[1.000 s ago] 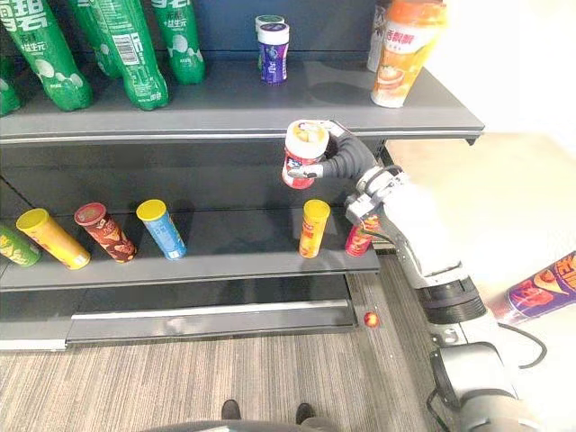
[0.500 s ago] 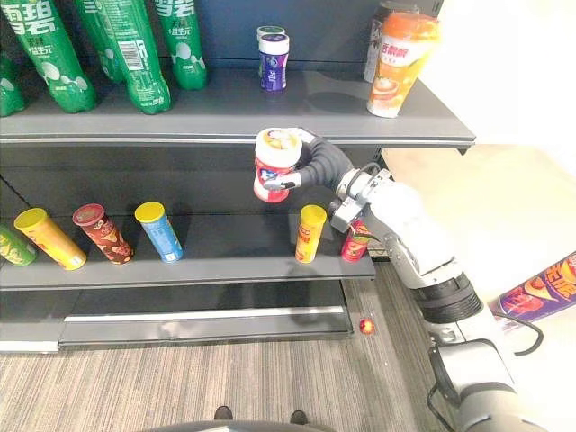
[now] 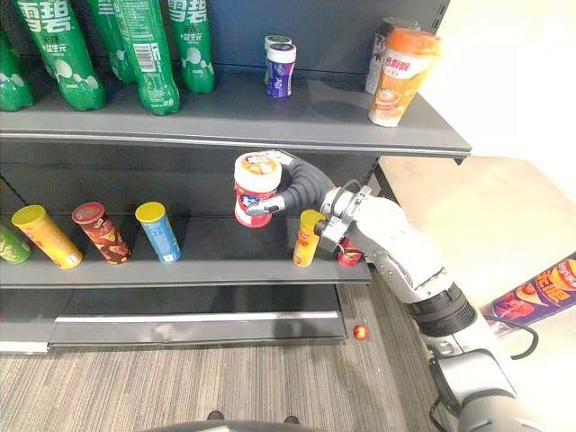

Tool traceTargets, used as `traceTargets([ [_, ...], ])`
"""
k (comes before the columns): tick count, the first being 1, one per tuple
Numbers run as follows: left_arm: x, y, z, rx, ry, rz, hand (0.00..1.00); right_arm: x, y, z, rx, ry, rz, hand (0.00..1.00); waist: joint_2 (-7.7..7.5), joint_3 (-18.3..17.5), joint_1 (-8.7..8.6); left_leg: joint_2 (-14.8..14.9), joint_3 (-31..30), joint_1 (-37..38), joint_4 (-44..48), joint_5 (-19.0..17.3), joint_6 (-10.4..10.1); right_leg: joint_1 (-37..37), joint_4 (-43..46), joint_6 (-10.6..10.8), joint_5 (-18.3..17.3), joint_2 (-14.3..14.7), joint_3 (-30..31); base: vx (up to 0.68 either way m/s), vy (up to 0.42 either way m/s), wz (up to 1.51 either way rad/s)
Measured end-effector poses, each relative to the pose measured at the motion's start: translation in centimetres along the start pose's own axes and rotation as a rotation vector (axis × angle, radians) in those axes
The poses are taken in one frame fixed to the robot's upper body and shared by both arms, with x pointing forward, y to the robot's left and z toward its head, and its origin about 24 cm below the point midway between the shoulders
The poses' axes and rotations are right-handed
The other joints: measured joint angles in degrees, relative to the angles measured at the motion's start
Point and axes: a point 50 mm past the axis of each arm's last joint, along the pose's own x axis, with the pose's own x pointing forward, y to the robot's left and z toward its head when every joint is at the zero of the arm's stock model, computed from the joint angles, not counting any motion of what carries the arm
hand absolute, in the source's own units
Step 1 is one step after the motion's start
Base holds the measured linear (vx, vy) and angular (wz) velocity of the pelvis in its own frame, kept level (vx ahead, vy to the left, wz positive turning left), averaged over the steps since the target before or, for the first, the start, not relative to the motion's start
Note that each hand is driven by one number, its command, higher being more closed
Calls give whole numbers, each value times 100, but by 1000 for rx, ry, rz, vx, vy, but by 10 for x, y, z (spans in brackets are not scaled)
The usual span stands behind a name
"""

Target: Put the gum and the chips on the shelf.

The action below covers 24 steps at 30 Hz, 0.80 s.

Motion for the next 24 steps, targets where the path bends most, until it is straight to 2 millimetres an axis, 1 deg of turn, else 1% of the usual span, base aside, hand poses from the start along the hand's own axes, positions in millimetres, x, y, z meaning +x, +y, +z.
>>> traceTargets([
  [5, 0, 0, 0, 0, 1, 6, 0, 2, -6, 5, -11, -15, -83, 100, 2, -49, 4, 2, -10, 0, 0, 3, -1, 2, -1, 0, 0, 1, -10, 0, 0, 0],
  [10, 0, 0, 0, -1, 1, 8, 0, 9, -20, 25, -48, -76, -177, 100, 4, -54, 3, 2, -27, 0, 0, 15, -2, 8, 1, 1, 1, 1, -31, 0, 0, 0],
  [13, 0, 0, 0, -1, 1, 10, 0, 16, -26, 33, -48, -99, -221, 100, 4, -54, 5, 6, -33, 0, 0, 21, -5, 12, 1, 0, 1, 4, -40, 0, 0, 0],
  [24, 0, 0, 0, 0, 11, 14, 0, 23, -49, 36, -51, -79, -346, 100, 4, -56, 32, 9, -73, -2, 0, 40, -12, 30, 1, 0, 1, 4, -105, 0, 0, 1],
])
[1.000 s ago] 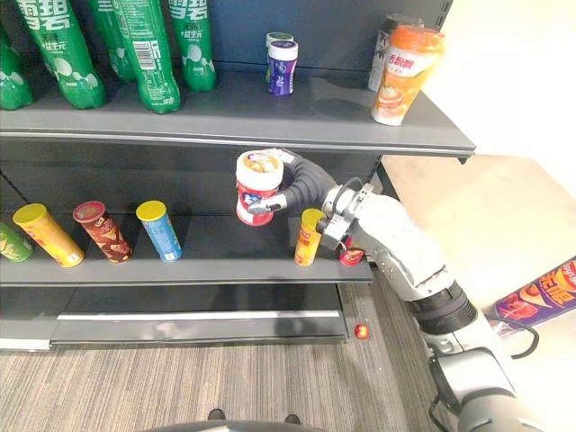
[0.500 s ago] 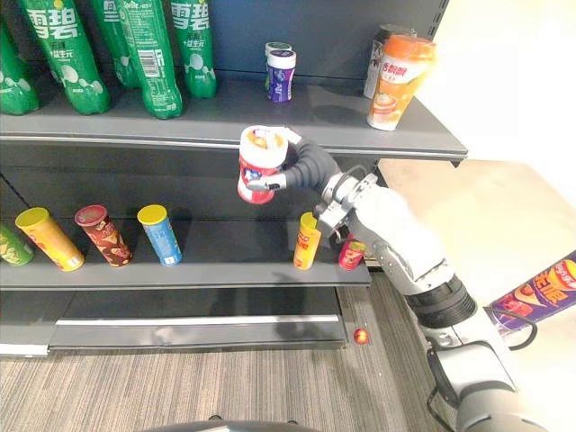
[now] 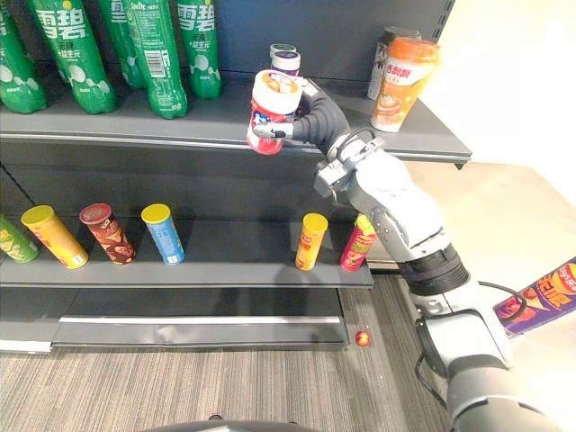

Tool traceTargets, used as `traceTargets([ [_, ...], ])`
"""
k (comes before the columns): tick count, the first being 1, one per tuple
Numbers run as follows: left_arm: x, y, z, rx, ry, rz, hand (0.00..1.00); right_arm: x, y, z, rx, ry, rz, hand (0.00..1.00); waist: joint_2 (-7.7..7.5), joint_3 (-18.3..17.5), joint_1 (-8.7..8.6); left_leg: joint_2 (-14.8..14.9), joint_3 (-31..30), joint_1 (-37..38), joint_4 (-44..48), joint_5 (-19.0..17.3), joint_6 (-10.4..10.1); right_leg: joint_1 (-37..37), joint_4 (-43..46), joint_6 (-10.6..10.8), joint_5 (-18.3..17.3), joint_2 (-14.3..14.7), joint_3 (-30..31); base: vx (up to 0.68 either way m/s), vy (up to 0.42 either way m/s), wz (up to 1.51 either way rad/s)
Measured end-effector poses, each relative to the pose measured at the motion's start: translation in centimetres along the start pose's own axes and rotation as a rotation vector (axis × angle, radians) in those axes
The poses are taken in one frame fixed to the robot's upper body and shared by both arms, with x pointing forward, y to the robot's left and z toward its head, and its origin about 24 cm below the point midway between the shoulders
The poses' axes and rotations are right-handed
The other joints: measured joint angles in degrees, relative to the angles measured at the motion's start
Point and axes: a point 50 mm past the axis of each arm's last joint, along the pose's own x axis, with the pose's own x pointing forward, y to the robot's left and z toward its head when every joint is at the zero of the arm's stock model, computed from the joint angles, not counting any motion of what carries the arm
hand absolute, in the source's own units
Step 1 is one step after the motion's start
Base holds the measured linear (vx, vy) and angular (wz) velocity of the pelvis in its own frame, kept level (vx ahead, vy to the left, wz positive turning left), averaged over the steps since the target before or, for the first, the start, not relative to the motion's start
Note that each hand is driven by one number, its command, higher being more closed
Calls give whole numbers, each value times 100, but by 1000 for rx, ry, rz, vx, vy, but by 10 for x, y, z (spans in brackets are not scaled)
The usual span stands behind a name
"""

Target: Put the gum and the chips on the shelf.

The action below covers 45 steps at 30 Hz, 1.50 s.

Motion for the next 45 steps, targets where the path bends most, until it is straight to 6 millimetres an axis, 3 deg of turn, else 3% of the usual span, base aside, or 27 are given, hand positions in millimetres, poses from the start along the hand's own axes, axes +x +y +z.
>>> traceTargets([
  [12, 0, -3, 1, 1, 0, -9, 0, 8, -30, -25, -45, 141, -158, 100, 6, 1, 133, -1, -166, 0, -3, 47, -10, 88, -11, -5, -3, -3, -185, 5, -1, 6],
  [23, 0, -4, 3, 44, -11, -14, 0, 17, -39, -44, -57, 228, -232, 100, 46, 26, 224, 1, -288, -20, -3, 71, -9, 125, -30, -19, -15, 4, -272, 5, 0, 5],
  [38, -1, -9, 12, 37, -54, -29, 0, 24, -55, -37, -83, 193, -305, 100, 69, 310, 435, -44, -333, -17, -2, 26, -56, 188, -89, 3, -36, -36, -355, 15, -1, 2],
  [45, -2, -11, 15, 35, -69, -35, 0, 27, -63, -34, -123, 193, -358, 100, 59, 435, 449, -85, -437, -3, -2, 29, -51, 229, -66, -12, -34, -75, -454, 26, 4, 7],
])
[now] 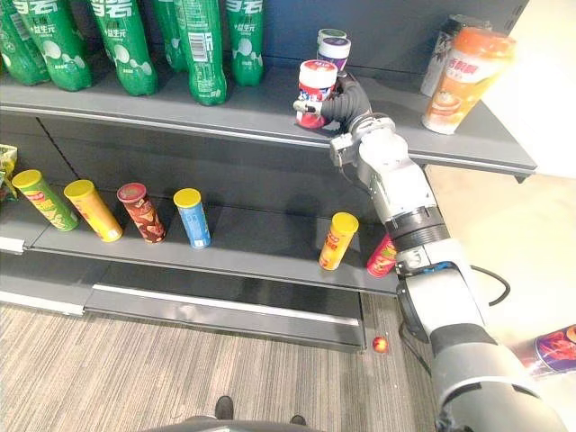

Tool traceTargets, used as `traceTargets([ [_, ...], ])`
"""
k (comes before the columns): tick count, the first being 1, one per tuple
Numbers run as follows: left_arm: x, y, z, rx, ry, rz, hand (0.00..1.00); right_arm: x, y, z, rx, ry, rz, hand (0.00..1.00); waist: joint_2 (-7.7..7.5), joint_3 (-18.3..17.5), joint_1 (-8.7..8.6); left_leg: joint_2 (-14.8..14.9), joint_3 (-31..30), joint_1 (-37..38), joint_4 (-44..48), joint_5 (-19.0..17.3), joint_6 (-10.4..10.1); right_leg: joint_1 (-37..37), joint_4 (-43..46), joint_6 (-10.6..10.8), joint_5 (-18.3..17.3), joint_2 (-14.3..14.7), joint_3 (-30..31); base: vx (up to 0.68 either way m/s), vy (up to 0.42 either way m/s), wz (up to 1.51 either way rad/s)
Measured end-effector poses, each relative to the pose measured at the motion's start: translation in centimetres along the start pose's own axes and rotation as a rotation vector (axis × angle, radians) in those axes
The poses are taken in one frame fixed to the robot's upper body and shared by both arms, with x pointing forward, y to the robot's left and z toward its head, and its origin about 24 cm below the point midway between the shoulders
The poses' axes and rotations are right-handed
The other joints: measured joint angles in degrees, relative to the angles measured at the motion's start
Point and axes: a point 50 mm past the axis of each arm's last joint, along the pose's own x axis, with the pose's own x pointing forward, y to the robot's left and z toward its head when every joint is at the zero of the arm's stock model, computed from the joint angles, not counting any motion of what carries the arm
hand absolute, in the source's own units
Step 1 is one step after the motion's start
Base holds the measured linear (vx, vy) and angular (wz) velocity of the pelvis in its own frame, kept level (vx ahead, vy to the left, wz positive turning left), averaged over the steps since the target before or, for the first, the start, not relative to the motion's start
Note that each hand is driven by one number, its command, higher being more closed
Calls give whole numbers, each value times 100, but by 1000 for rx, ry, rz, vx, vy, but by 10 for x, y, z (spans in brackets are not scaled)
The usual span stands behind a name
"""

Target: Put the gum and the chips on the shelf.

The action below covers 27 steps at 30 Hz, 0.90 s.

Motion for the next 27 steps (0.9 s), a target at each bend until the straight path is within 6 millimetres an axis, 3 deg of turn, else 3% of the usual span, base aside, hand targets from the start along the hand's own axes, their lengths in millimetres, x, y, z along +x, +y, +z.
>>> traceTargets([
  [17, 0, -1, 3, 15, -14, -5, 0, 3, -1, 4, 0, -29, 10, 100, -2, 159, 21, -10, 70, 81, -1, -48, -6, 53, 61, 16, -86, -23, 52, 7, 0, -1],
  [18, 0, -1, 3, 29, -16, -4, 0, 3, 0, 4, 0, -31, 16, 0, -2, 159, 24, -6, 120, 88, -1, -53, 0, 49, 65, 16, -86, -23, 80, 12, 1, -9],
  [27, 0, -1, 4, 55, -20, -7, 0, 1, 2, 5, -3, -46, 47, 0, -2, 158, 20, -7, 153, 100, -1, -82, 0, 41, 66, 16, -87, -23, 130, 6, 1, -2],
])
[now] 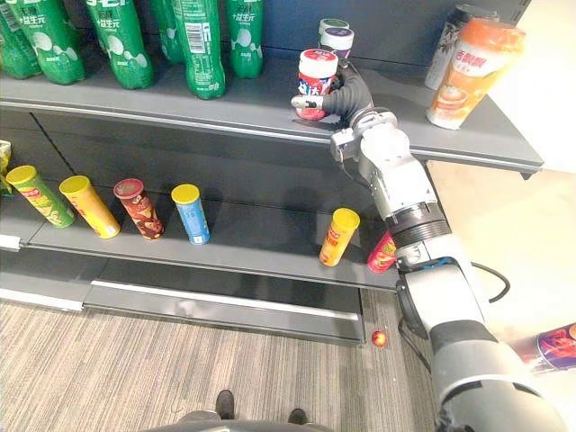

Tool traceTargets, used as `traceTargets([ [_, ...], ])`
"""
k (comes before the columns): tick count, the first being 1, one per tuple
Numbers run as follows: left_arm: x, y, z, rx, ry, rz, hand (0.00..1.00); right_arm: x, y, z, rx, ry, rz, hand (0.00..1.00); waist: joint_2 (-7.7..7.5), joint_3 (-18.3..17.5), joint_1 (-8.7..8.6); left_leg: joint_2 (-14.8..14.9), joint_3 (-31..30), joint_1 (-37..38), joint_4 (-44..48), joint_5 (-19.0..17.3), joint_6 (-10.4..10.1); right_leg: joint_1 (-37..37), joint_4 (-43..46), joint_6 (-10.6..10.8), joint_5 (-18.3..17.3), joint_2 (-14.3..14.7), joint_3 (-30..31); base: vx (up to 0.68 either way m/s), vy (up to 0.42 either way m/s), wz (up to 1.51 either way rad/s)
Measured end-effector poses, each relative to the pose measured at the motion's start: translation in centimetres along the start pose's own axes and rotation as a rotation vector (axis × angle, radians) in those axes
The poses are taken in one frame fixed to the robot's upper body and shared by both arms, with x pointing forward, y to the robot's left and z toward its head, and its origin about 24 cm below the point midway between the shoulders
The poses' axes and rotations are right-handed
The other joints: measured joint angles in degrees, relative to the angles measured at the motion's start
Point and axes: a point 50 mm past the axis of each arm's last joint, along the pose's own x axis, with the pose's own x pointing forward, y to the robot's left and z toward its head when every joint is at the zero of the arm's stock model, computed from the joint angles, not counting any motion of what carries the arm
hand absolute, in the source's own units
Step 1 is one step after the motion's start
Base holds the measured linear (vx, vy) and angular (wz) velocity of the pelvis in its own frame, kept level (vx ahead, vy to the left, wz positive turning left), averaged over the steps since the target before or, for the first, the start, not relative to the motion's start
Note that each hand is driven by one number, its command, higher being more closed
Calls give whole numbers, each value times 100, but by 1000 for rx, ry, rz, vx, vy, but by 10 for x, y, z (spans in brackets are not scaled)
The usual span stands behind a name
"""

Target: Put the gum and the chips on the shelf.

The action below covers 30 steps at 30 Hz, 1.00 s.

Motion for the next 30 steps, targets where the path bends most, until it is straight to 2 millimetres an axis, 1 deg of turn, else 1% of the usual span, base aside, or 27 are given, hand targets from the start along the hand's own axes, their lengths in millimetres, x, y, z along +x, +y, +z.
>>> traceTargets([
  [17, 0, 1, 0, 11, 0, 6, 0, -4, 9, 7, -4, -48, 65, 0, -10, -7, -10, 5, 145, 79, 1, -72, -6, 5, 1, -25, 19, 5, 145, 21, 1, -4],
  [18, 0, 1, -1, 12, 2, 9, 0, -6, 11, 7, -5, -55, 70, 0, -14, -10, -17, 8, 145, 75, 1, -44, 36, -2, -1, -25, 20, 6, 149, 0, 0, 0],
  [24, 0, 2, -1, 41, 4, 22, 0, -7, 15, 10, -10, -63, 86, 0, -53, -35, -50, 35, 150, 68, 1, -39, 39, -18, -9, -28, 23, 36, 160, 0, 0, 0],
  [30, 1, 6, -2, 45, 8, 35, 0, -8, 17, 14, -7, -83, 92, 0, -152, -128, -78, 81, 146, 21, 11, -19, 28, -83, -9, -32, 27, 88, 160, 0, 0, 0],
])
